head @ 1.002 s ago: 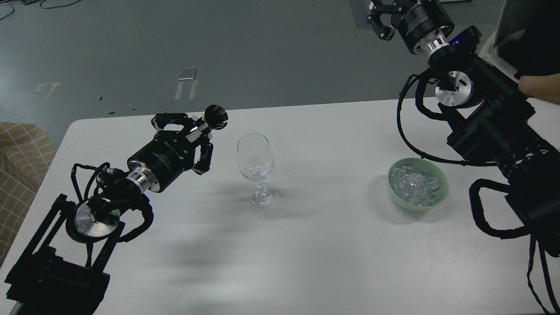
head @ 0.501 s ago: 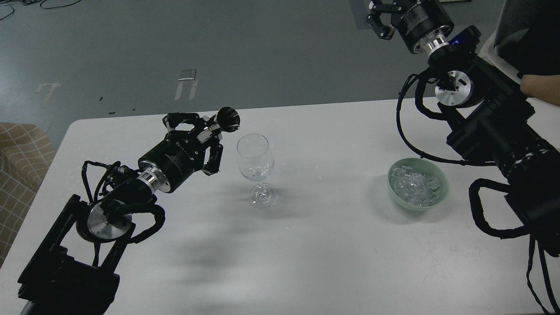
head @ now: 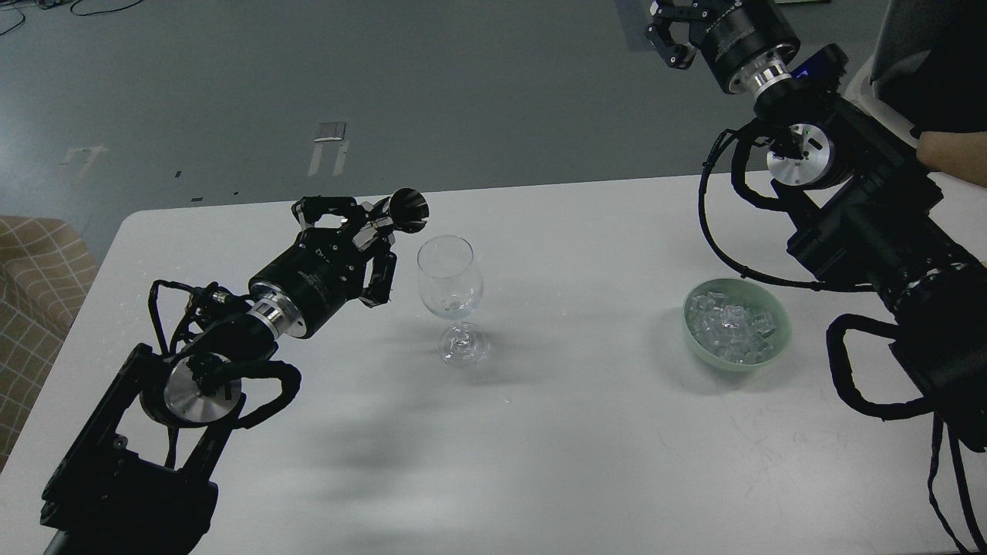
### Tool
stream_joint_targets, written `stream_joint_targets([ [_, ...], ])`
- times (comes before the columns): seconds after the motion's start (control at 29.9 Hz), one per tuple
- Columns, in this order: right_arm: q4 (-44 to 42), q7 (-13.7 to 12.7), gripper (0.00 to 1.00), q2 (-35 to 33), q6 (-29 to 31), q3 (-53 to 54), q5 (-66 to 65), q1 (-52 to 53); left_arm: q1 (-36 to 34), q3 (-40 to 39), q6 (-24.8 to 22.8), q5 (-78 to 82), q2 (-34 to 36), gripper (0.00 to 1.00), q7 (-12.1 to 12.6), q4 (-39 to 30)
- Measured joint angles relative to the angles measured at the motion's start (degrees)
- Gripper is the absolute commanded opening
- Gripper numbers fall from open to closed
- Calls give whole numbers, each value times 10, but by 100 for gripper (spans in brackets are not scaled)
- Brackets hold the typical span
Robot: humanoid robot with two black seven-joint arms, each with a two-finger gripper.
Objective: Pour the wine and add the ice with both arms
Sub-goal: 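Carry the jigger with the left gripper toward the wine glass, then tilt the jigger over the wine glass rim to pour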
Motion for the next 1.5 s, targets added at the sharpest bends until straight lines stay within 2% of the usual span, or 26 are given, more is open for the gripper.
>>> stream_joint_targets([
  [1.07, 0, 0, 100, 1, 0, 0, 0, 0, -16, 33, -8, 90, -8, 0, -4, -8],
  [1.5, 0, 0, 100, 1, 0, 1, 1, 0, -17, 33, -42, 124, 1, 0, -17, -7],
])
